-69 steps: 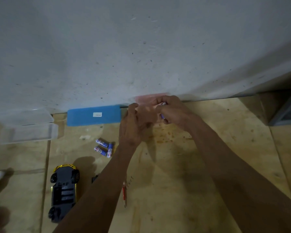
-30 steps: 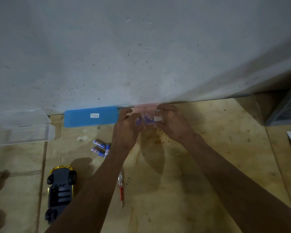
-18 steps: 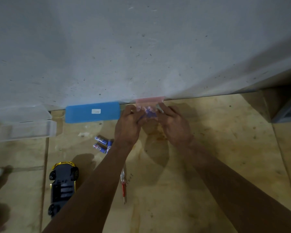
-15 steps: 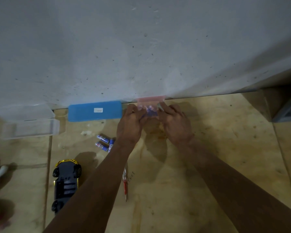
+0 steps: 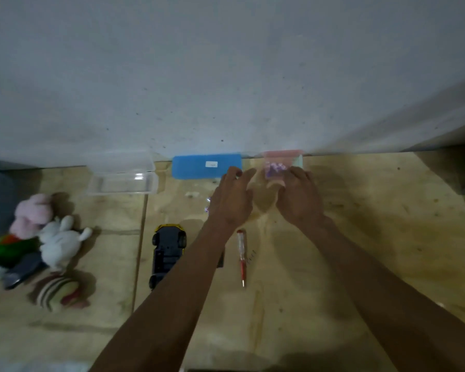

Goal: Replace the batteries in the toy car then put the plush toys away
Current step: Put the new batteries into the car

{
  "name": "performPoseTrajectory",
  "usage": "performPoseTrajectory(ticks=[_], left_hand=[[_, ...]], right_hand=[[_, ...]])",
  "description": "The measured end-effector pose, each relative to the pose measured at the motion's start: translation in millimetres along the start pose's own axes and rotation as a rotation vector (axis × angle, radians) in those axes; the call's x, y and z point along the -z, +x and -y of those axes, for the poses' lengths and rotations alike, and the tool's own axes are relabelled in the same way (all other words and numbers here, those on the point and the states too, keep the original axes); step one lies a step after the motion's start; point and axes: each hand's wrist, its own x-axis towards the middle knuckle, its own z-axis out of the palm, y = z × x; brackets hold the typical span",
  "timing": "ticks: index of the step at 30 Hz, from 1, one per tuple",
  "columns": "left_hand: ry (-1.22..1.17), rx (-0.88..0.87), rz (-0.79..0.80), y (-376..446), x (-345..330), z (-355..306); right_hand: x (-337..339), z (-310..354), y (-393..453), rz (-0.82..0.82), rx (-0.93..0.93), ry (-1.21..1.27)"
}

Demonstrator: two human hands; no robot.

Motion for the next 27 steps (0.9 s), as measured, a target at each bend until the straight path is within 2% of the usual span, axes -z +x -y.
performPoseTrajectory(ticks=[2, 5, 9, 12, 17, 22, 27], left_hand=[[-0.076, -0.019, -0.128, -36, 17, 19], [-0.184, 0.051, -0.293, -96, 40, 54], [-0.19, 0.178, -0.381, -172, 54, 105], [-0.211, 0.221, -0.314, -211, 44, 131], [-0.293, 0.248, -0.088, -219, 21, 154], [-0.311, 0.176, -0.041, -199, 11, 170], [-0.293, 0.174, 0.014, -195, 7, 180]], right_hand=[[-7, 24, -20, -0.041, -0.017, 0.136], [-17, 62, -52, -0.068, -0.084, 0.281], [-36, 98, -86, -0.119, -0.091, 0.368], [-50, 120, -100, -0.156, -0.122, 0.372], [-77, 137, -101, -0.21, -0.111, 0.347], [-103, 142, -84, -0.225, -0.099, 0.257], [-128, 137, -53, -0.186, 0.016, 0.021]])
